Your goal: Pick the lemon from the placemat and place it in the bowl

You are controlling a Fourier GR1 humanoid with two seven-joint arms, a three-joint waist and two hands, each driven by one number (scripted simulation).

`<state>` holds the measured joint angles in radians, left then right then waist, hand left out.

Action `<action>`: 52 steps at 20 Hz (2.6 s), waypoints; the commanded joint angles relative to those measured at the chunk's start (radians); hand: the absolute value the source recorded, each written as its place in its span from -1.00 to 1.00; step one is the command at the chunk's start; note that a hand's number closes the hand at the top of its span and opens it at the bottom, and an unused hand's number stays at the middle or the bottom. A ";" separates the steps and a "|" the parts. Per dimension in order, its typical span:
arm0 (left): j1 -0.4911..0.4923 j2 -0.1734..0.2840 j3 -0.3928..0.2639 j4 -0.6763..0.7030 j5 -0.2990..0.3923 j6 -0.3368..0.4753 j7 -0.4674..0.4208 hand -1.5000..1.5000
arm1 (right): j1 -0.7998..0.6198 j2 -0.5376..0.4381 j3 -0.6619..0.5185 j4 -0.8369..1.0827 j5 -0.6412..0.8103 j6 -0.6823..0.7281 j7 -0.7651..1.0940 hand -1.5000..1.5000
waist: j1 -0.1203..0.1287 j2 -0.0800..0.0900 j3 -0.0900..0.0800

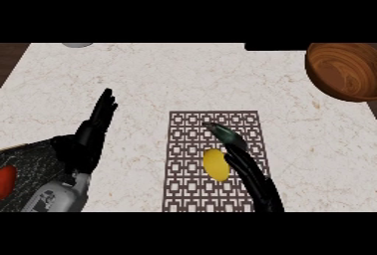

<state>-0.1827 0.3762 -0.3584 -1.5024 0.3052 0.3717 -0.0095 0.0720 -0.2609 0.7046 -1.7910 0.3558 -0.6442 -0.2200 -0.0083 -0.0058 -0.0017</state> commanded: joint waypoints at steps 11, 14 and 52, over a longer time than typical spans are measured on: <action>-0.001 -0.061 0.008 0.013 -0.041 -0.012 -0.002 0.00 | -0.128 0.038 0.005 -0.287 0.373 0.401 0.880 -1.00 | 0.007 0.004 -0.001; -0.014 -0.012 0.040 -0.052 -0.034 -0.024 0.085 0.00 | -0.145 0.056 -0.005 -0.252 0.348 0.472 0.950 -1.00 | 0.014 0.004 0.001; 0.063 -0.231 0.194 -0.021 -0.263 -0.202 0.045 0.00 | -0.048 0.257 -0.181 0.156 0.143 0.484 0.473 -1.00 | 0.009 0.006 0.002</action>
<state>-0.1372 0.1780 -0.1618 -1.5515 0.0688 0.1775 0.0754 0.0773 -0.0667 0.5295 -1.7402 0.4847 -0.1268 0.2815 0.0000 -0.0002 0.0002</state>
